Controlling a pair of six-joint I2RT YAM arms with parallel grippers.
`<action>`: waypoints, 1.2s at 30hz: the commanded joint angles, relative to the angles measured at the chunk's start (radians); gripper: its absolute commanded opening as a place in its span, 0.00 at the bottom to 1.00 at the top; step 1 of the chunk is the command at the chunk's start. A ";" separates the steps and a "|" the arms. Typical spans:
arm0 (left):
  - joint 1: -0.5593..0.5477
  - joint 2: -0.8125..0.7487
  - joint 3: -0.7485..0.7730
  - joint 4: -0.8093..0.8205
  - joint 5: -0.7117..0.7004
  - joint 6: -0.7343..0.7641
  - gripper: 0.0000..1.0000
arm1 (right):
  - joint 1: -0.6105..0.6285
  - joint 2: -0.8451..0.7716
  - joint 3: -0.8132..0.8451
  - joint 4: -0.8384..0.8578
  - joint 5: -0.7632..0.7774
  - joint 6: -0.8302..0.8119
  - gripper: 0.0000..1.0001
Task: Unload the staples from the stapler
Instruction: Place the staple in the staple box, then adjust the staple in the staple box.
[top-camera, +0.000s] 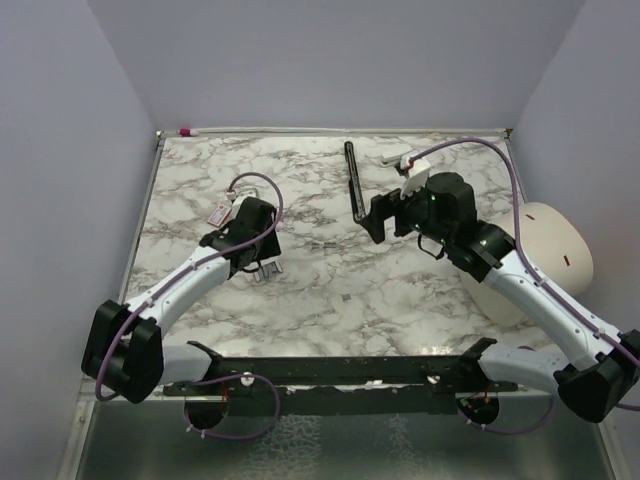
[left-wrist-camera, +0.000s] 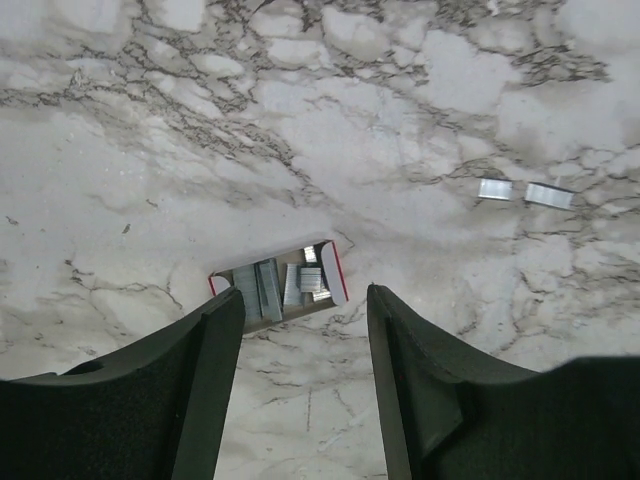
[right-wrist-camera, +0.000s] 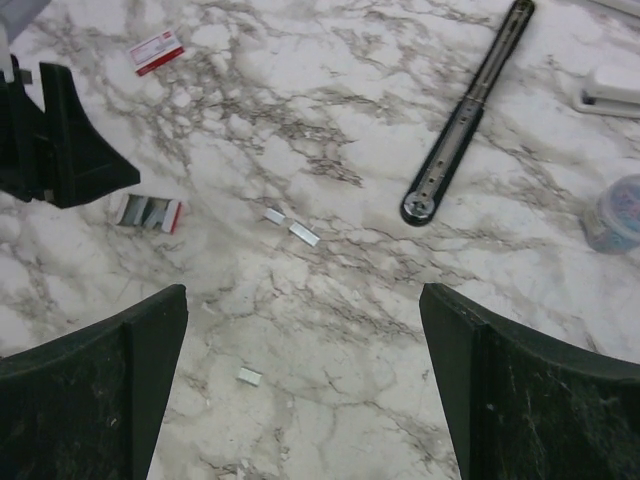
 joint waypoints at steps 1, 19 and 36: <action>0.062 -0.091 0.049 -0.009 0.100 0.072 0.56 | -0.001 0.093 0.001 0.049 -0.278 0.010 1.00; 0.533 -0.135 -0.279 0.078 0.502 -0.060 0.36 | 0.250 0.815 0.287 0.353 -0.582 0.378 0.53; 0.535 -0.036 -0.350 0.193 0.604 -0.072 0.23 | 0.278 1.088 0.522 0.190 -0.419 0.373 0.27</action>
